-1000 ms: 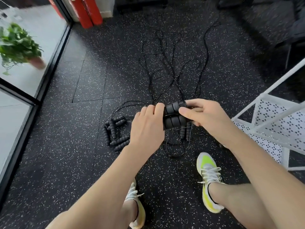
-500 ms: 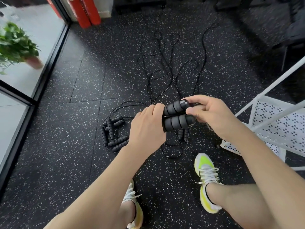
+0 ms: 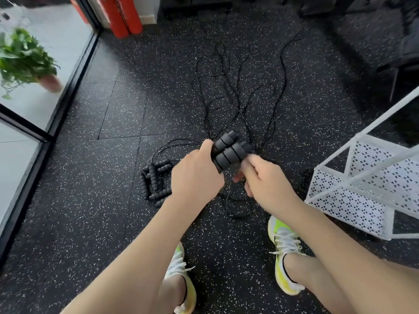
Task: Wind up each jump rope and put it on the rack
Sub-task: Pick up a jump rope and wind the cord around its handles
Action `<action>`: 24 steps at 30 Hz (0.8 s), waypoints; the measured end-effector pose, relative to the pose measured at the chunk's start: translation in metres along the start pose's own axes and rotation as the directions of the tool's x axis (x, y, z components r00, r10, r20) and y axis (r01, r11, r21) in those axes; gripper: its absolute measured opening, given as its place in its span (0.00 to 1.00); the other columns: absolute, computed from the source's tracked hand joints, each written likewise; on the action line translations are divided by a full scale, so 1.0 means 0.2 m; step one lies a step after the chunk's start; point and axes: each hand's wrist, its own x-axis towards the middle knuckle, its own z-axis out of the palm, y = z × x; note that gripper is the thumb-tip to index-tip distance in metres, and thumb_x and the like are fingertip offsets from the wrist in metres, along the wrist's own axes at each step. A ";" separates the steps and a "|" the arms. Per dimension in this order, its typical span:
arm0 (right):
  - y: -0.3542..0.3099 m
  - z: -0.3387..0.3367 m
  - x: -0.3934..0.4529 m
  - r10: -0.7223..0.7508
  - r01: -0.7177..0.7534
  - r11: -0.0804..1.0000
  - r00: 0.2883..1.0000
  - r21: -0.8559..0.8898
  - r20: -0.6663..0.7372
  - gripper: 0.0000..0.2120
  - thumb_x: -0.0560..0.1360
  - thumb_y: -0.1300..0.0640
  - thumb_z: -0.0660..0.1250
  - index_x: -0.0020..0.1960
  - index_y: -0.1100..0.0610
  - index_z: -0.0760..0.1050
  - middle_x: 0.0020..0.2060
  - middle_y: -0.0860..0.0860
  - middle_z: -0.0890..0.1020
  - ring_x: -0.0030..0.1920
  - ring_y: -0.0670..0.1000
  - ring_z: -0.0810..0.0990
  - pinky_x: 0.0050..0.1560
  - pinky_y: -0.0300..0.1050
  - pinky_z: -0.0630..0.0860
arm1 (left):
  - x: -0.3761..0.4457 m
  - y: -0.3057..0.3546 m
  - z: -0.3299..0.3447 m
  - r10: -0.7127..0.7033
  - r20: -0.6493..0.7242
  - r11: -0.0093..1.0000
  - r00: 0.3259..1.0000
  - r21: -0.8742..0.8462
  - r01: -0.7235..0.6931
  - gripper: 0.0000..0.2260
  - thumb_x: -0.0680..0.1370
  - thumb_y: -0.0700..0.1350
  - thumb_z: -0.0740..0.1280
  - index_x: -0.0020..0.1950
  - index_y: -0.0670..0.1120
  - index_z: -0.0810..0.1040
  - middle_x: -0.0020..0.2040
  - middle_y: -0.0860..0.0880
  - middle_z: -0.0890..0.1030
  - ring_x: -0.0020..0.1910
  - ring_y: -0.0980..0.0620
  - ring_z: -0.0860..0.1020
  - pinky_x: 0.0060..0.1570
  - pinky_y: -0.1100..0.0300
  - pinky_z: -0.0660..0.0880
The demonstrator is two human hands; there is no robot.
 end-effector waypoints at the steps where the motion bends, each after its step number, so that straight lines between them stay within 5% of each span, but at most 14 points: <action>1: -0.01 0.01 -0.01 0.011 -0.007 0.996 0.999 -0.089 0.038 0.15 0.86 0.52 0.54 0.46 0.50 0.74 0.32 0.42 0.82 0.25 0.42 0.74 0.31 0.40 0.71 | 0.00 -0.01 0.00 -0.005 0.009 0.999 1.000 0.042 0.005 0.13 0.75 0.45 0.67 0.56 0.53 0.67 0.43 0.52 0.76 0.40 0.45 0.74 0.35 0.55 0.65; 5: -0.07 0.02 -0.07 -0.021 0.092 0.840 0.990 -0.535 0.137 0.12 0.84 0.48 0.55 0.49 0.53 0.72 0.38 0.49 0.81 0.35 0.52 0.79 0.37 0.50 0.76 | 0.01 -0.04 0.02 -0.031 0.053 0.987 0.998 0.162 0.022 0.12 0.75 0.41 0.65 0.54 0.52 0.66 0.43 0.50 0.76 0.40 0.43 0.76 0.31 0.55 0.63; 7: -0.10 0.01 -0.10 -0.102 0.168 0.774 0.985 -0.610 0.142 0.12 0.84 0.47 0.57 0.53 0.53 0.74 0.37 0.49 0.79 0.38 0.54 0.78 0.39 0.49 0.75 | 0.02 -0.07 0.03 -0.023 0.065 0.978 0.998 0.206 0.009 0.12 0.75 0.41 0.66 0.52 0.52 0.64 0.44 0.50 0.77 0.39 0.43 0.74 0.33 0.55 0.63; 11: -0.12 -0.07 -0.09 -0.234 0.270 0.815 0.963 -0.512 0.136 0.08 0.83 0.49 0.62 0.54 0.50 0.79 0.41 0.45 0.83 0.43 0.49 0.81 0.47 0.51 0.79 | -0.01 -0.09 0.04 0.105 0.096 0.953 0.990 0.275 -0.127 0.14 0.75 0.42 0.66 0.57 0.52 0.66 0.45 0.51 0.74 0.42 0.44 0.74 0.40 0.53 0.64; 15: -0.11 -0.23 -0.03 -0.205 0.217 0.931 0.976 -0.294 0.070 0.02 0.74 0.51 0.75 0.45 0.44 0.84 0.39 0.42 0.84 0.38 0.43 0.79 0.43 0.41 0.75 | -0.05 -0.10 0.07 0.335 0.138 0.897 0.932 0.256 -0.361 0.19 0.75 0.44 0.68 0.65 0.54 0.70 0.50 0.52 0.78 0.53 0.46 0.78 0.47 0.53 0.68; 20: -0.09 -0.31 0.00 -0.132 0.137 0.990 0.985 -0.039 0.108 0.07 0.65 0.54 0.82 0.39 0.45 0.86 0.38 0.40 0.84 0.37 0.39 0.78 0.39 0.29 0.70 | -0.09 -0.12 0.08 0.532 0.034 0.823 0.846 0.216 -0.526 0.22 0.65 0.41 0.74 0.57 0.52 0.77 0.38 0.53 0.76 0.39 0.46 0.78 0.39 0.54 0.68; 24: -0.08 -0.33 0.02 -0.155 0.146 0.987 0.976 0.070 0.153 0.06 0.67 0.57 0.80 0.42 0.48 0.87 0.40 0.43 0.86 0.43 0.42 0.82 0.46 0.31 0.74 | -0.07 -0.13 0.06 0.594 -0.022 0.794 0.804 0.177 -0.582 0.23 0.63 0.40 0.74 0.56 0.52 0.77 0.37 0.54 0.74 0.37 0.46 0.76 0.38 0.54 0.70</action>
